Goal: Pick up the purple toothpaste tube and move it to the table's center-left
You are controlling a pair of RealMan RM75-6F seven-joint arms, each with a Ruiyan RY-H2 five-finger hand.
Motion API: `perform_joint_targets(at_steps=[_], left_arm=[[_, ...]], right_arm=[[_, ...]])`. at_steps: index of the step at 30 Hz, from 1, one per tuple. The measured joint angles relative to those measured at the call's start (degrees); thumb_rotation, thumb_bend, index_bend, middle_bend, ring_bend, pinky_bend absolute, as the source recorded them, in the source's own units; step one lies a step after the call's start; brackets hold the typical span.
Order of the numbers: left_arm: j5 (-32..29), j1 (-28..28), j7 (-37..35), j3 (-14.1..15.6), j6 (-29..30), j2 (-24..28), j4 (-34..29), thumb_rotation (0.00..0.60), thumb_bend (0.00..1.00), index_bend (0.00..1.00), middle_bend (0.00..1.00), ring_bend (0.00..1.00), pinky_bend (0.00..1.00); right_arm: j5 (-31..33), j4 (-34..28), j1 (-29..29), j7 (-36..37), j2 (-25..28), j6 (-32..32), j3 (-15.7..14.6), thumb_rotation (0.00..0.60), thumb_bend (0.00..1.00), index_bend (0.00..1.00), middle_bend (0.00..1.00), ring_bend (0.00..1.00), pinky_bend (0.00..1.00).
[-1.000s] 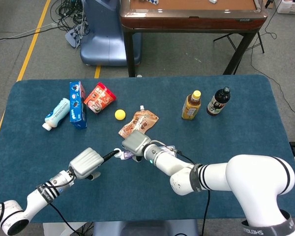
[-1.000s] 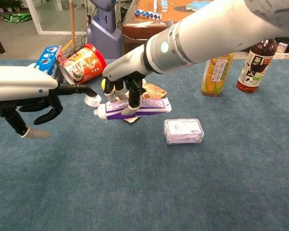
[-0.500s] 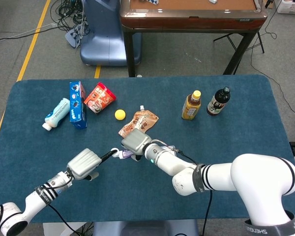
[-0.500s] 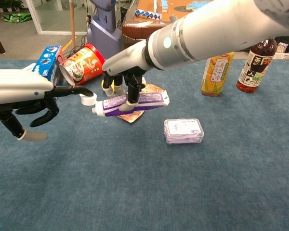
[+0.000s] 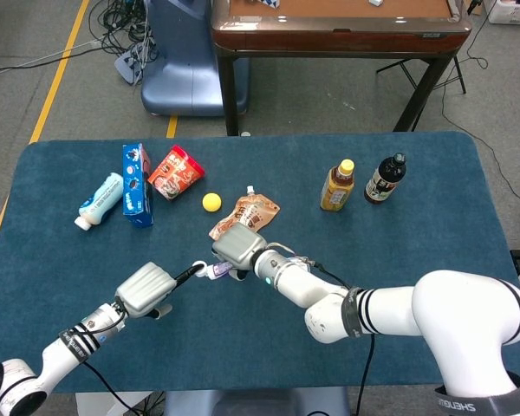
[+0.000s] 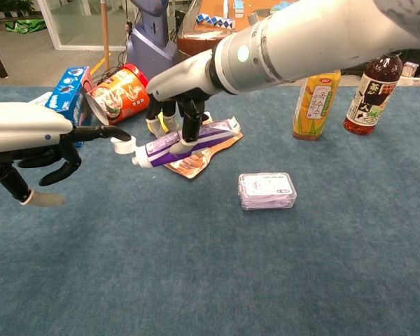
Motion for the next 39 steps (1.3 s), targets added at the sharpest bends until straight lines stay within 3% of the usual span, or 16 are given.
perform_joint_targets(at_steps=[34, 39], left_arm=[[-0.4, 0.7, -0.2, 0.5, 0.9, 0.1, 0.3, 0.6, 0.26, 0.02, 0.73, 0.81, 0.82], [-0.6, 1.2, 0.0, 0.4, 1.9, 0.6, 0.1, 0.6, 0.26, 0.02, 0.69, 0.72, 0.82]], right_arm=[[-3.9, 0.0, -3.3, 3.5, 1.2, 0.1, 3.3, 0.6, 0.91, 0.97, 0.86, 0.79, 0.42], [-4.6, -0.4, -4.7, 4.8, 1.5, 0.9, 3.9, 0.6, 0.91, 0.97, 0.86, 0.79, 0.44]])
